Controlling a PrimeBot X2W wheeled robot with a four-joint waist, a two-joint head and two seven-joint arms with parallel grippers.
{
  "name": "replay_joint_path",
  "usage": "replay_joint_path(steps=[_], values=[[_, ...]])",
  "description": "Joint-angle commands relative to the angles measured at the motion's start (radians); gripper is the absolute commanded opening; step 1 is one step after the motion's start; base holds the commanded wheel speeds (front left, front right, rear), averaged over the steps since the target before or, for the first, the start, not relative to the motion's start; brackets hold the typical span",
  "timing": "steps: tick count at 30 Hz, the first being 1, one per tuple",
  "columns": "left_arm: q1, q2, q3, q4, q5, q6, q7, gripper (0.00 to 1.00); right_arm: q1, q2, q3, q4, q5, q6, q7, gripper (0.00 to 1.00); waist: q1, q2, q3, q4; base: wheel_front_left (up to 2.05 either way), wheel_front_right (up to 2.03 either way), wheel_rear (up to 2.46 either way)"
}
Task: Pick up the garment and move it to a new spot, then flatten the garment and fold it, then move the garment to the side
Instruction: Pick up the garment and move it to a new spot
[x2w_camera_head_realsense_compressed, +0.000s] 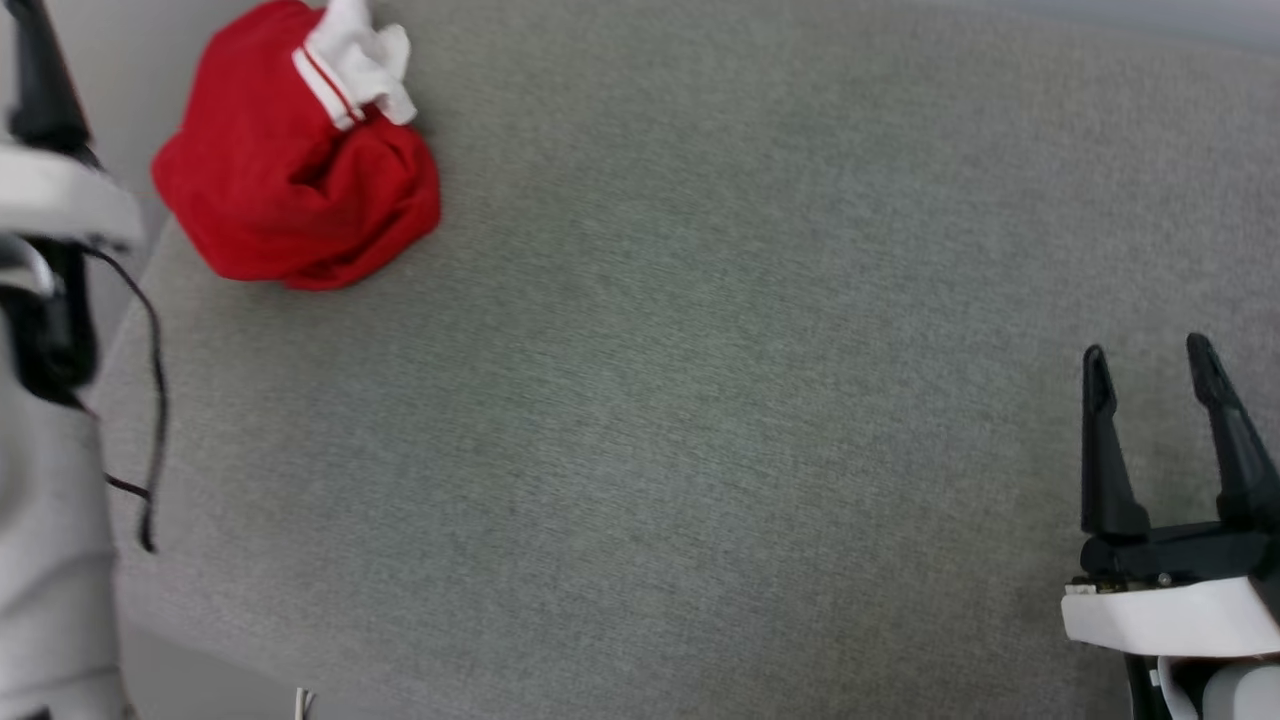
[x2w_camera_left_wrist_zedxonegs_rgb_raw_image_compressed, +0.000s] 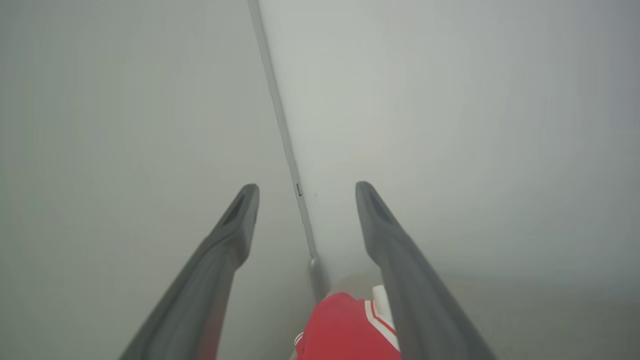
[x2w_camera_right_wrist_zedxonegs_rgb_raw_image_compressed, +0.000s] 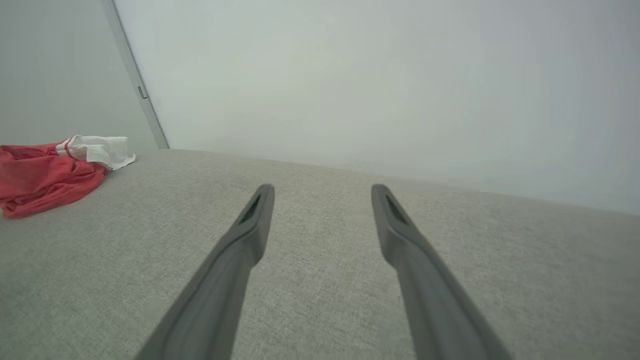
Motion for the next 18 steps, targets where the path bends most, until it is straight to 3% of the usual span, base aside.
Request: replay_joint_path(steps=[1, 8, 18], values=[[-0.067, 0.036, -0.017, 0.028, -0.006, -0.024, 0.080, 1.00, -0.021, 0.001, -0.003, -0.012, -0.011, 0.000, -0.002, 1.00, -0.0002, 0.0000, 0.065, -0.050, 0.00, 0.00, 0.00], [-0.239, 0.169, -0.098, 0.094, -0.081, -0.085, 0.447, 1.00, -0.059, 0.001, -0.008, -0.049, -0.027, 0.000, -0.002, 1.00, -0.0002, 0.0000, 0.138, -0.098, 0.00, 0.00, 0.00], [-0.282, 0.387, -0.235, 0.119, -0.346, -0.092, 0.964, 1.00, -0.116, 0.001, 0.004, -0.118, -0.042, 0.000, -0.002, 1.00, -0.0002, 0.0000, 0.259, -0.156, 0.00, 0.00, 0.00]])
